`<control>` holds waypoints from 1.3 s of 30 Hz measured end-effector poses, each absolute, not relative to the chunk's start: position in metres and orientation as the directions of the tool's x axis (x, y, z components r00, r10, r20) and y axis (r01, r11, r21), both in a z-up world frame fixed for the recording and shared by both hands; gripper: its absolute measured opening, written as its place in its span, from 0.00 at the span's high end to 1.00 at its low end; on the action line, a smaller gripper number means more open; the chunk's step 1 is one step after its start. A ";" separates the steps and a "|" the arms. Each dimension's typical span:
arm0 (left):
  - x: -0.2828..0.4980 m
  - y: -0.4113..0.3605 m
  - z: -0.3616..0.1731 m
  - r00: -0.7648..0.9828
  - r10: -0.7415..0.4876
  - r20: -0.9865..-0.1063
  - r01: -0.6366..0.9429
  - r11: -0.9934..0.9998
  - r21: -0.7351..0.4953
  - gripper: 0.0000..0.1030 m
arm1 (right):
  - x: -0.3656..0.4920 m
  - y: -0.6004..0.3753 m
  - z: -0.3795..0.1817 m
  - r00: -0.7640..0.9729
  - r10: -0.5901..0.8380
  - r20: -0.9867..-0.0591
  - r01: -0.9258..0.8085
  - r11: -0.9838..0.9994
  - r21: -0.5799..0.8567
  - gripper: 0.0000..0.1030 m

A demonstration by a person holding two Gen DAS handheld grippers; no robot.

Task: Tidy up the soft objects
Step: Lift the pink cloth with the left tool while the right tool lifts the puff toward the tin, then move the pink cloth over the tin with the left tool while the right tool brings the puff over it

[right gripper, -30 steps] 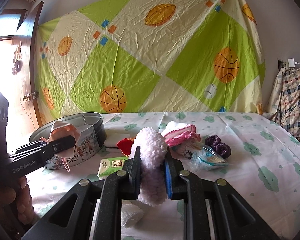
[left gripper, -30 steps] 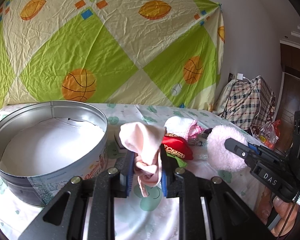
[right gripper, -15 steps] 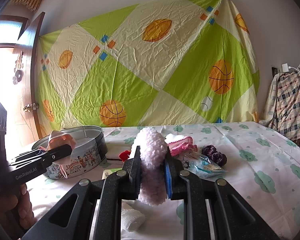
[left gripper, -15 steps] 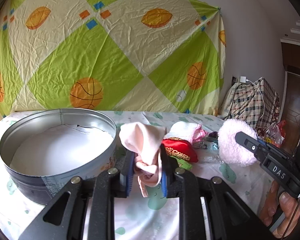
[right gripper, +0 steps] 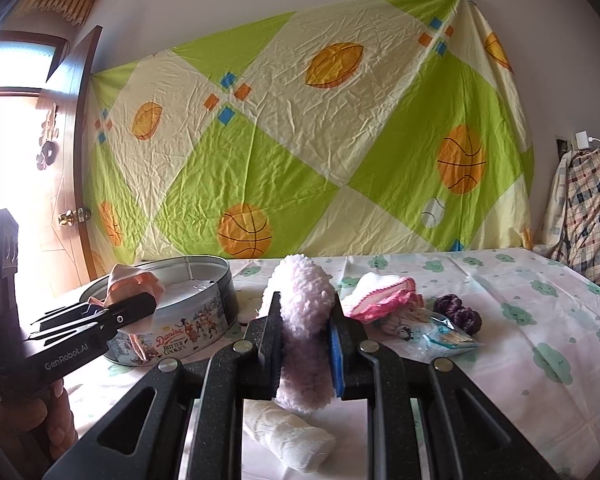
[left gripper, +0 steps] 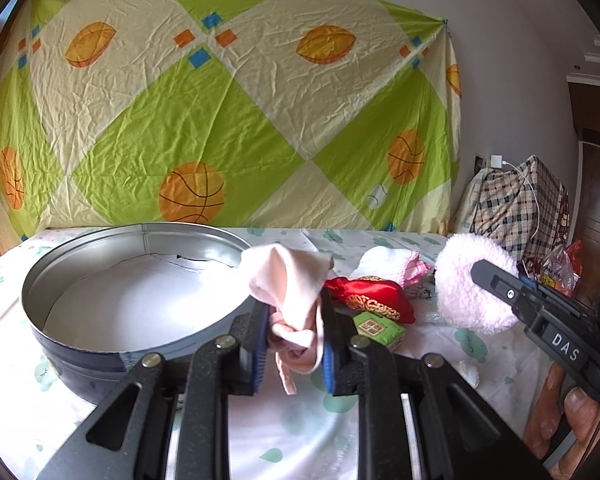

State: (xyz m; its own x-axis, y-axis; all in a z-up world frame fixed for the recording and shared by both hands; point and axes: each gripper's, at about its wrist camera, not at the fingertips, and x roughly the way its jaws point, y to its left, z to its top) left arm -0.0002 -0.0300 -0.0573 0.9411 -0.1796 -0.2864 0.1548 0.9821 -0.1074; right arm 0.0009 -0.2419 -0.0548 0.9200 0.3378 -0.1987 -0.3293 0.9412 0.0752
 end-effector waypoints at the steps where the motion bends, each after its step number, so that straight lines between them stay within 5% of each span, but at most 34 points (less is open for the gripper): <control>1: 0.000 -0.027 -0.057 0.942 -0.176 -0.287 0.150 0.982 -0.111 0.81 | 0.001 -0.239 -0.055 0.919 0.341 -0.200 -0.333 0.940 0.072 0.80; 39: -0.014 0.040 -0.067 0.954 -0.058 -0.295 0.006 0.985 -0.174 0.81 | -0.006 -0.153 -0.058 0.853 0.466 -0.234 -0.479 0.878 0.001 0.80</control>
State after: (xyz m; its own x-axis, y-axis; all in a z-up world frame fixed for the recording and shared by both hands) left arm -0.0136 0.0405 -0.0665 0.9538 -0.0576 -0.2948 0.0055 0.9847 -0.1743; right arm -0.0061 -0.1530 -0.0579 0.8533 0.4662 -0.2335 -0.4792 0.8777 0.0013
